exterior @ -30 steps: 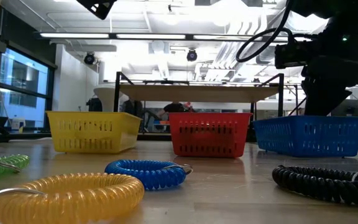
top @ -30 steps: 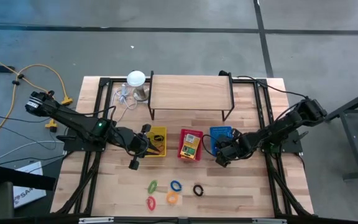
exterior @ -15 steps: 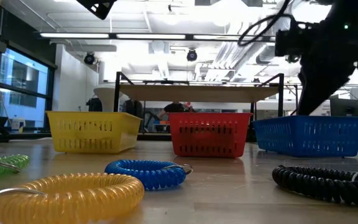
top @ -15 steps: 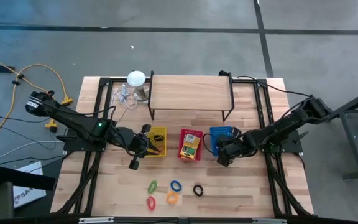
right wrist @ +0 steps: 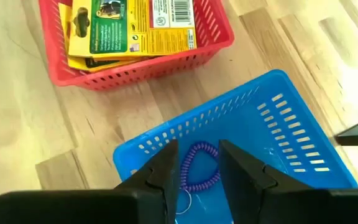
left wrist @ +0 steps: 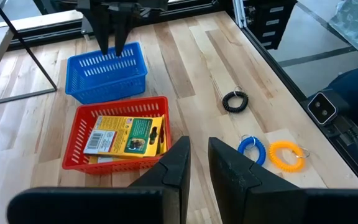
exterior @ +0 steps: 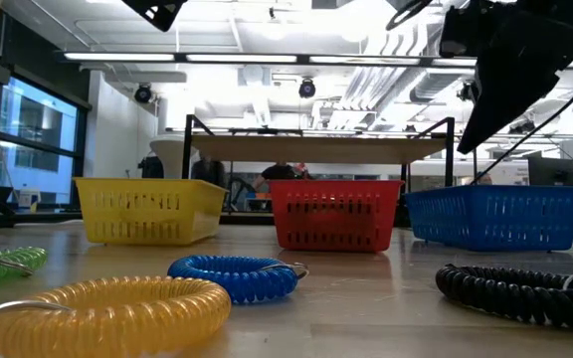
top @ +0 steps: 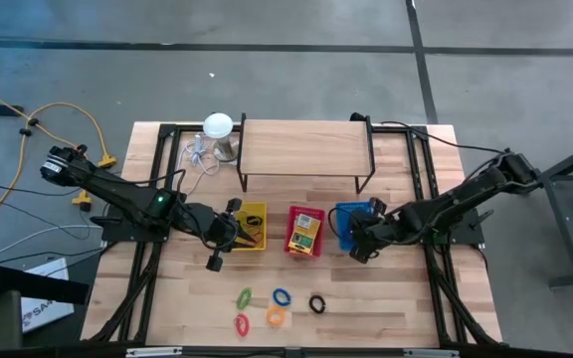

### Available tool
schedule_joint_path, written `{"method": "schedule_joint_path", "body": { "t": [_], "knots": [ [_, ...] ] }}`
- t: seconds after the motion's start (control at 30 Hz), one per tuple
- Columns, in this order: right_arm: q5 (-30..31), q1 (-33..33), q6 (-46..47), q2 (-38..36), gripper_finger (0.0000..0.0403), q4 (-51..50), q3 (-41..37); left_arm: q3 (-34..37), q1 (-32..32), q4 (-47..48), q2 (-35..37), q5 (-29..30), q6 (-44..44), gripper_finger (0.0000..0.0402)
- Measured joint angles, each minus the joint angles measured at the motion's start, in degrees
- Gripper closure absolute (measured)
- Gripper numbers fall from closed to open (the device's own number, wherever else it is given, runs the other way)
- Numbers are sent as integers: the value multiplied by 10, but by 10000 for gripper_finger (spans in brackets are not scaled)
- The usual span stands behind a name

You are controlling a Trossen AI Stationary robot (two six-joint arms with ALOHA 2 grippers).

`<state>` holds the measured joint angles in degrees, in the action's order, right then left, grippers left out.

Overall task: Pick & Place Office Desk Supplies
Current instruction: Put the black spiral keychain into the blue bin

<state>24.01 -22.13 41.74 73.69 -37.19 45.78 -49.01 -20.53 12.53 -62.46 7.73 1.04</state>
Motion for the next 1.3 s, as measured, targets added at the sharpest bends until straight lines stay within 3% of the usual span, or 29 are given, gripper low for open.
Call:
{"method": "schedule_joint_path", "body": {
  "t": [0.7,1.3],
  "knots": [
    [-3,-83,0,28,306,89,-1,0,0,0,0,0,0,347],
    [-25,-217,-31,70,306,166,0,0,0,0,0,0,0,347]
  ]
}}
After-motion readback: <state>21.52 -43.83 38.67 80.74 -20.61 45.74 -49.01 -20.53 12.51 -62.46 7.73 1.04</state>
